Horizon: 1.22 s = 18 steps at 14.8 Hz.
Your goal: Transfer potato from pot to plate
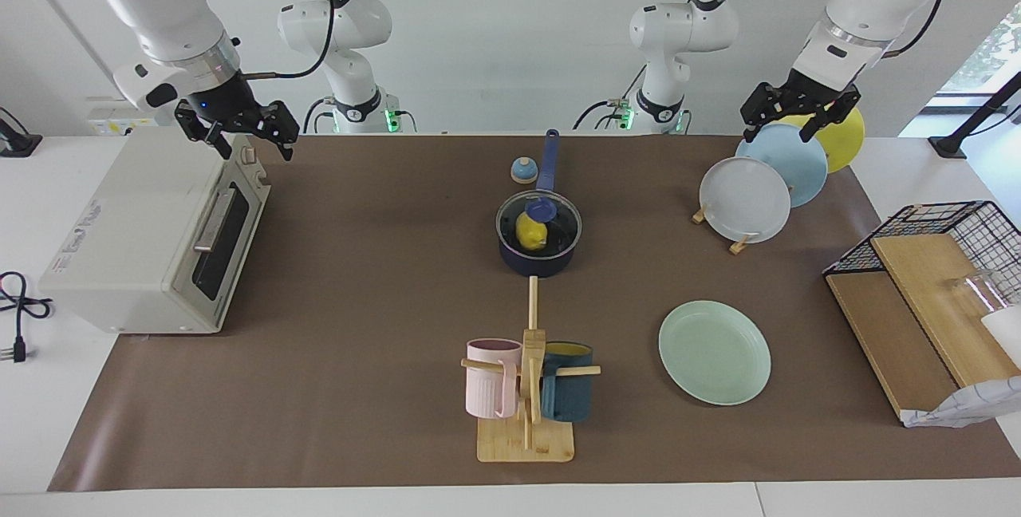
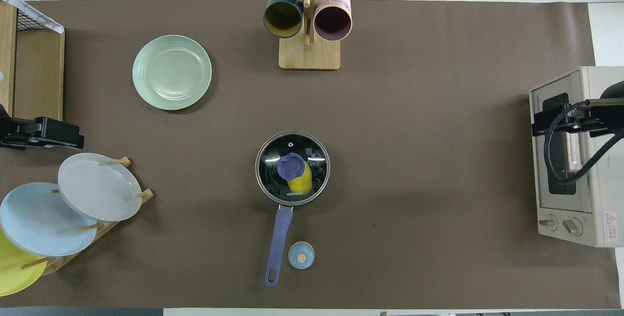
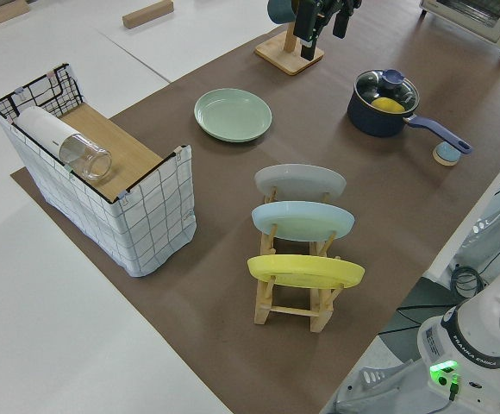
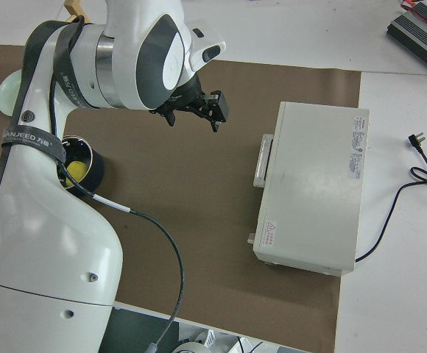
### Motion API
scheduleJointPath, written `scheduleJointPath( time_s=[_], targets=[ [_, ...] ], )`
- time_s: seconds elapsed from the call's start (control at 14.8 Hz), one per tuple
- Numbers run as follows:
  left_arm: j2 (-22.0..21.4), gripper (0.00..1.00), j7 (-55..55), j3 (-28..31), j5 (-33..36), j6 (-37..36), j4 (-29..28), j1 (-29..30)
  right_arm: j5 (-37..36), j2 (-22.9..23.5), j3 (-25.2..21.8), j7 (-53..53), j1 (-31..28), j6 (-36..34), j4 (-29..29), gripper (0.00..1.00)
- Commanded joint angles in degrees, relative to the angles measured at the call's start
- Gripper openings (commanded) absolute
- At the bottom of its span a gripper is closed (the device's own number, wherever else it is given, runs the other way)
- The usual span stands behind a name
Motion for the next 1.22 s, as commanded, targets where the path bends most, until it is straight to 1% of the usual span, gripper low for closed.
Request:
scheduleJointPath(
  time_s=[0.0,0.54,0.68,0.81,0.88,1.08,1.15],
  targets=[
    [-0.52,1.0,-0.72,-0.28,-0.43,0.91,-0.6,0.33,0.85,-1.56,0.18,0.83,-0.04,1.86,-1.95,1.0],
    [-0.52,1.0,-0.81,-0.28,-0.43,1.0,-0.6,0.24,0.85,-1.56,0.27,1.45,0.22,2.04,-1.86,1.0],
    [-0.52,1.0,-0.9,-0.28,-0.43,1.09,-0.6,0.24,0.94,-1.56,0.27,1.27,2.41,2.39,-1.86,1.0],
    [-0.52,1.0,-0.9,-0.28,-0.43,1.35,-0.68,0.16,1.02,-1.21,0.27,1.36,4.95,6.76,-1.86,1.0],
    [-0.52,1.0,-0.9,-0.28,-0.43,1.35,-0.6,0.16,1.46,-1.03,0.27,1.62,6.19,7.31,-1.69,1.0],
    [-0.52,1.0,-0.9,-0.28,-0.43,1.44,-0.68,0.16,4.53,1.33,0.53,4.25,7.96,7.14,0.33,1.0],
    [-0.52,1.0,-0.9,-0.28,-0.43,1.44,-0.68,0.16,5.15,2.82,1.4,6.26,9.18,6.7,1.9,1.0]
  ],
)
